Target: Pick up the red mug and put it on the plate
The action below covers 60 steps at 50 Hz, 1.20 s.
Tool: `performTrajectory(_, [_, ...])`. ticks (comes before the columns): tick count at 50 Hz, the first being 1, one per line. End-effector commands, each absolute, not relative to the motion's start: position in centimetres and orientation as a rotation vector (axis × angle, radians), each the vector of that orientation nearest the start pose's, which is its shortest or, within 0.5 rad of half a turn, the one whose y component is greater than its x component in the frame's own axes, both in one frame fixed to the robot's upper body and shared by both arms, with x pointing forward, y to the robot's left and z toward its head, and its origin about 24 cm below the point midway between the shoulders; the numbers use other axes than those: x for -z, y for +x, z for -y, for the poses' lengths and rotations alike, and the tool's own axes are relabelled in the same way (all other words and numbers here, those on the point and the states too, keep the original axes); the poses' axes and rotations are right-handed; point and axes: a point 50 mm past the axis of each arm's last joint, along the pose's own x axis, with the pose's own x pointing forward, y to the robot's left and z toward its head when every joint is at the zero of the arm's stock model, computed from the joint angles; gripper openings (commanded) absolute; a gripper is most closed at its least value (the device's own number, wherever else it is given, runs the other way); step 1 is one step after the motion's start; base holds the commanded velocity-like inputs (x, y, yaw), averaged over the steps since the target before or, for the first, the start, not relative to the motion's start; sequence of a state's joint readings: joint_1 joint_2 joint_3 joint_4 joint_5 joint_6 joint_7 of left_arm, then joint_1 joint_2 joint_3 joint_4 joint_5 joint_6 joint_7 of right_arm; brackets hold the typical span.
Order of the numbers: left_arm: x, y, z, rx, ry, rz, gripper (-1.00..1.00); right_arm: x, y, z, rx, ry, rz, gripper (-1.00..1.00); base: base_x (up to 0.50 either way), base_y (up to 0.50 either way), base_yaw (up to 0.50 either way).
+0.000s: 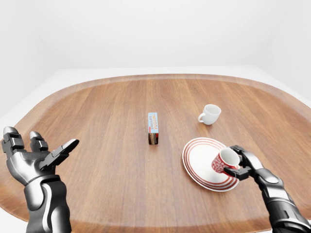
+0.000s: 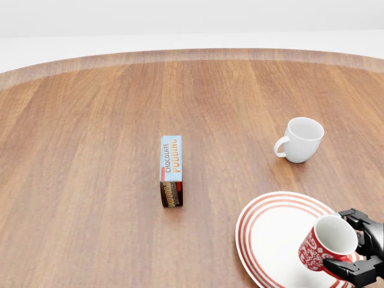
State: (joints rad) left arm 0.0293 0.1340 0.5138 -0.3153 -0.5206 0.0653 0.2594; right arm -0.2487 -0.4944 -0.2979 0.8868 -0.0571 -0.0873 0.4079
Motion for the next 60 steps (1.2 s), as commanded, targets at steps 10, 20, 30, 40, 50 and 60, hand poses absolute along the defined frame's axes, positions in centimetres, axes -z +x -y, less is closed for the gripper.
performTrajectory(10, [-11.6,20.6,-29.2,-0.639,-0.346,0.328,1.00,2.0,25.3,32.3,0.021,-0.233,-0.516,-0.65,0.00,0.00,0.00])
performTrajectory(20, [-11.7,20.6,-29.2,-0.638,-0.346,0.328,1.00,2.6,25.4,32.0,0.022,-0.230,-0.549,-0.47,0.00,0.00,0.00])
performTrajectory(30, [-11.4,20.7,-29.3,-0.639,-0.346,0.328,1.00,3.6,25.2,31.6,0.018,-0.230,-0.599,-0.49,0.00,0.00,0.00])
performTrajectory(40, [-11.4,20.7,-29.2,-0.638,-0.346,0.327,1.00,4.1,24.9,31.7,0.024,-0.220,-0.634,-0.43,0.00,0.00,0.00])
performTrajectory(50, [-11.4,20.7,-29.3,-0.638,-0.346,0.327,1.00,4.1,24.8,31.8,0.029,-0.217,-0.634,0.19,0.00,0.00,0.00])
performTrajectory(60, [-11.5,20.7,-29.2,-0.638,-0.345,0.326,1.00,3.9,24.8,32.0,0.033,-0.218,-0.622,1.00,0.00,0.00,0.00])
